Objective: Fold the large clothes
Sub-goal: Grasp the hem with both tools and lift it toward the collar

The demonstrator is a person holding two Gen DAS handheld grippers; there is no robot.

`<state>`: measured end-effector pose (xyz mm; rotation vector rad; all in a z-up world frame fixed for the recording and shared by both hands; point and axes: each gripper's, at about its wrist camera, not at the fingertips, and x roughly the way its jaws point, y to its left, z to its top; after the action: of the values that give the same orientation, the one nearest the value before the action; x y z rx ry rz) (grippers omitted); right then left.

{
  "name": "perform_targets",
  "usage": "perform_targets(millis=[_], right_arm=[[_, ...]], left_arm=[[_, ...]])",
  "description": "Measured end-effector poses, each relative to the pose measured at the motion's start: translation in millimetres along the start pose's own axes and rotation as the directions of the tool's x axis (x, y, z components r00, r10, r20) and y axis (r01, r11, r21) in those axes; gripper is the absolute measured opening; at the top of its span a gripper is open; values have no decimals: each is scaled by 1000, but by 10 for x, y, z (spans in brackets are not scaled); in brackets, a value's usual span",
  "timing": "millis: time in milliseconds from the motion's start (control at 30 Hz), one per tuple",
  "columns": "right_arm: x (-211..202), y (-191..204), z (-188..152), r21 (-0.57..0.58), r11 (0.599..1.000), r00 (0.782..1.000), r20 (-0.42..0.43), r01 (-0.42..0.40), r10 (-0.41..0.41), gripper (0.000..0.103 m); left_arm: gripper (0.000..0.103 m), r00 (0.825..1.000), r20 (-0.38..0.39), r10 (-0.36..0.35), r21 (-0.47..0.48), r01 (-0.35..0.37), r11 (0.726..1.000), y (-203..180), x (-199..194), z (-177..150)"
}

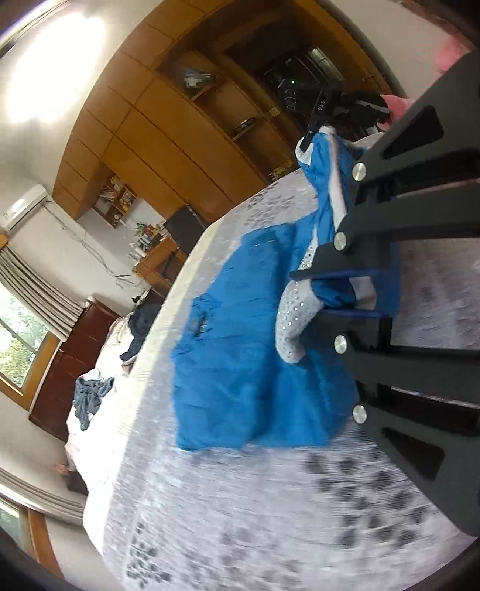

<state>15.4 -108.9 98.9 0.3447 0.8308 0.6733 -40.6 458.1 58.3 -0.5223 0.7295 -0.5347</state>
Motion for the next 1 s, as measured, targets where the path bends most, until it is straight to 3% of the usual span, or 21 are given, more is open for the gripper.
perform_targets(millis=[300,667,833,1000], right_arm=[[722,-554,782,119,993,997,-72,10,-1,10],[1559,-1290,1107,253,962,980,-190,102,-54,10],[1694,-1448,1123,284,953,978,-203,102,-44,13],[1488,-1493,1087,332,943,987,-159,18,37,26]], left_arm=[[12,997,-62,39,-102,-45,994,513,899,828],[12,974,-169,154,-162,-182,970,1127,1812,1123],[15,974,-187,130,-205,-168,964,1275,1936,1171],[22,983,-180,38,-282,-89,955,1372,1777,1207]])
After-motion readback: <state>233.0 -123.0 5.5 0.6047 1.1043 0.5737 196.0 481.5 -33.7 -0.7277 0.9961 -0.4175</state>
